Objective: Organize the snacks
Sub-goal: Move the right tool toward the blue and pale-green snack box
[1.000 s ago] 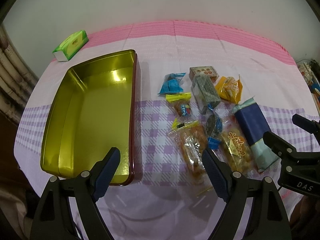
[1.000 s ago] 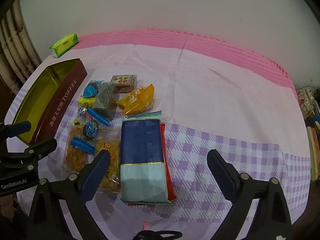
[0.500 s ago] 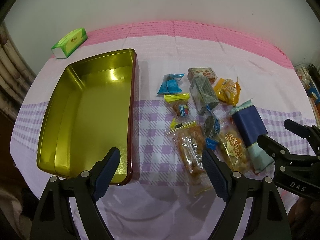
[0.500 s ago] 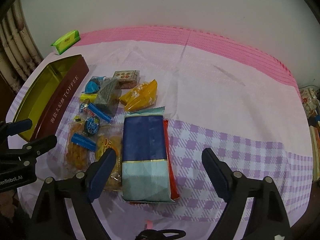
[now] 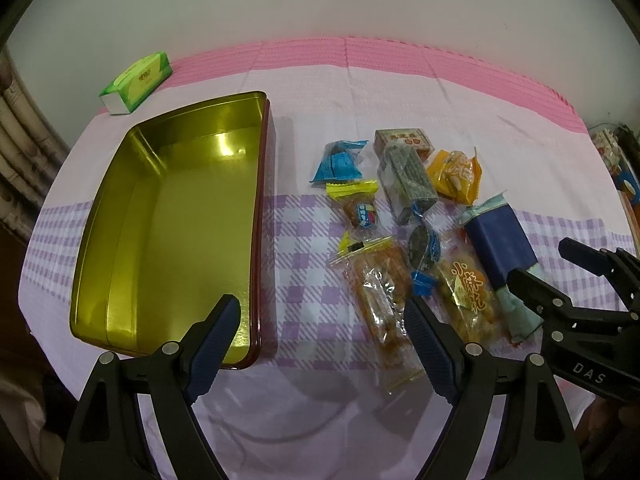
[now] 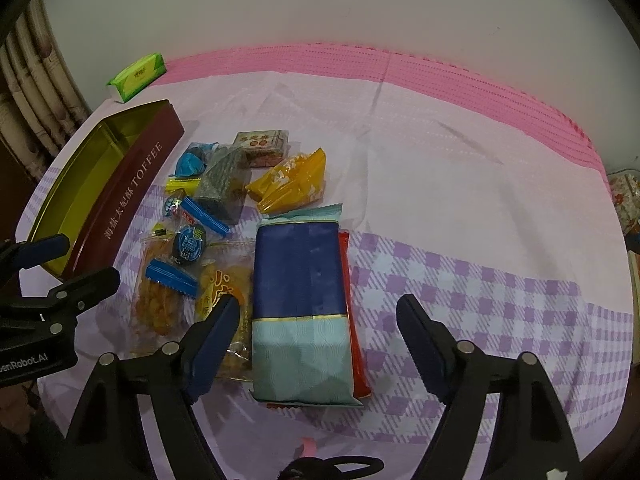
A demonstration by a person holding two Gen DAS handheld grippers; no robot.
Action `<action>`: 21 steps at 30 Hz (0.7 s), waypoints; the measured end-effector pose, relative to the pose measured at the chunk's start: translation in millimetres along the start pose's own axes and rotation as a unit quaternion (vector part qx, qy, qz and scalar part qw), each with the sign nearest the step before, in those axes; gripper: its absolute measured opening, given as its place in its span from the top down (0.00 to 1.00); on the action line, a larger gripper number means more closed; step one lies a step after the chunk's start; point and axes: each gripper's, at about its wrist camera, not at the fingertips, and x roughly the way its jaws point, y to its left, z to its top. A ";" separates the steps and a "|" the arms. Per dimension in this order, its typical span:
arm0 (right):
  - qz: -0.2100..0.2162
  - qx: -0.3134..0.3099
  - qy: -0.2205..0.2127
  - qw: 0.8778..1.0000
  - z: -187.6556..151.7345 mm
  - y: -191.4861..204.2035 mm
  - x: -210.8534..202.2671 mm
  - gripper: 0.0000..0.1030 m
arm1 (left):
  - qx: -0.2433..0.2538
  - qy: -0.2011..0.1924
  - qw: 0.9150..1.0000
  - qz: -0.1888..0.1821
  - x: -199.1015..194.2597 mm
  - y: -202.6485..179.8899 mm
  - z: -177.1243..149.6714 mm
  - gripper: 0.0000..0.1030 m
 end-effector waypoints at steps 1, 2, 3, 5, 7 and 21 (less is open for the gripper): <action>0.000 0.000 0.001 1.000 0.2 -0.3 0.6 0.25 | -0.001 0.001 1.000 0.000 0.2 -0.1 0.1 0.19; 0.001 0.000 0.001 1.000 -0.1 0.0 1.4 0.25 | -0.002 0.002 1.000 -0.001 0.5 0.0 0.5 0.19; 0.001 0.000 0.002 1.000 0.1 0.3 2.6 0.25 | -0.002 0.002 1.000 -0.002 0.8 0.2 0.7 0.19; 0.002 -0.001 0.004 1.000 -0.6 0.6 3.9 0.26 | -0.003 0.001 1.000 -0.003 1.1 0.7 1.3 0.19; 0.003 0.000 0.005 1.000 -0.6 0.7 5.6 0.26 | -0.006 0.000 1.000 -0.008 1.2 1.6 0.9 0.19; 0.003 0.007 0.018 1.000 5.0 -1.3 19.1 0.29 | -0.007 0.000 1.000 -0.013 3.6 2.7 2.1 0.19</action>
